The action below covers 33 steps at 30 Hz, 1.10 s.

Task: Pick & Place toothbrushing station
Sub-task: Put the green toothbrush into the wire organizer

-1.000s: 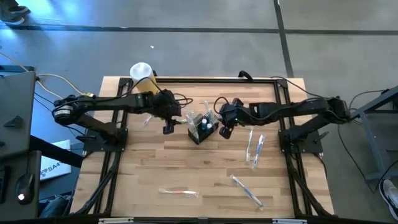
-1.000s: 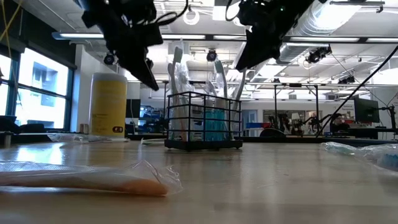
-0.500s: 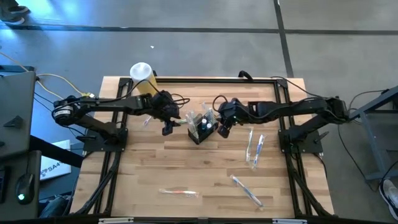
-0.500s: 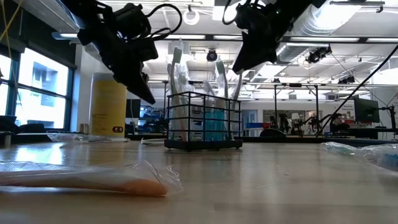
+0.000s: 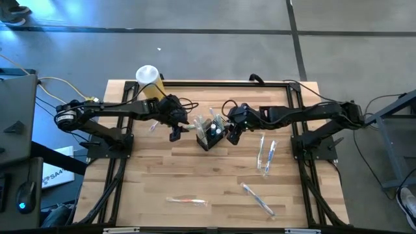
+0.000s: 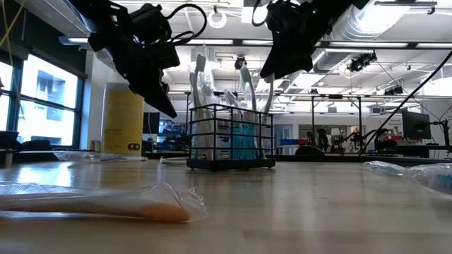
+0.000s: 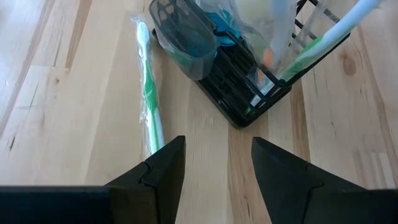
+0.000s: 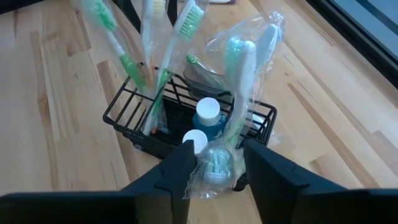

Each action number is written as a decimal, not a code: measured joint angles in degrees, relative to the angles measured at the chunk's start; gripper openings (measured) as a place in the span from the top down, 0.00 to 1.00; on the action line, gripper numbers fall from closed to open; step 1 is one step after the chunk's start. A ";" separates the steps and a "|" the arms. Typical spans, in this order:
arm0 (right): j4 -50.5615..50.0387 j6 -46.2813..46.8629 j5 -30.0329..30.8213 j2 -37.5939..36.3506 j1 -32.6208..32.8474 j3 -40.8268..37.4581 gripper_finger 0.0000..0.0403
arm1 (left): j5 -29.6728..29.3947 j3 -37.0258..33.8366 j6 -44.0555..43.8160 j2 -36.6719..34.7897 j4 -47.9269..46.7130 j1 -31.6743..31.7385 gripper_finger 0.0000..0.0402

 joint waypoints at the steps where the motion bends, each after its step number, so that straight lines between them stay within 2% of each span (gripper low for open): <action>1: 0.22 0.00 0.02 0.00 0.00 0.00 0.64 | 0.00 0.00 0.00 0.00 0.01 0.00 0.56; 7: 5.12 -3.44 0.18 -0.20 -0.07 0.00 0.49 | -0.02 0.00 0.13 0.00 -0.01 0.00 0.56; 11: 8.90 -4.57 2.78 -2.61 -0.35 -0.06 0.43 | -0.04 0.00 0.39 0.00 -0.06 0.00 0.56; 18: 8.80 -4.76 3.08 -7.62 0.44 -0.04 0.42 | -0.17 -0.01 2.23 0.26 0.30 0.00 0.56; 20: 9.19 -4.76 3.09 -8.67 1.35 0.02 0.42 | -0.37 -0.77 3.31 1.06 3.43 0.00 0.56; 26: 8.84 -4.76 3.05 -8.87 4.62 0.00 0.42 | -0.83 -4.53 9.84 5.07 10.63 0.00 0.56; 33: 8.94 -4.62 3.30 -8.32 7.96 0.00 0.42 | -0.81 -5.88 10.43 9.86 12.13 0.00 0.56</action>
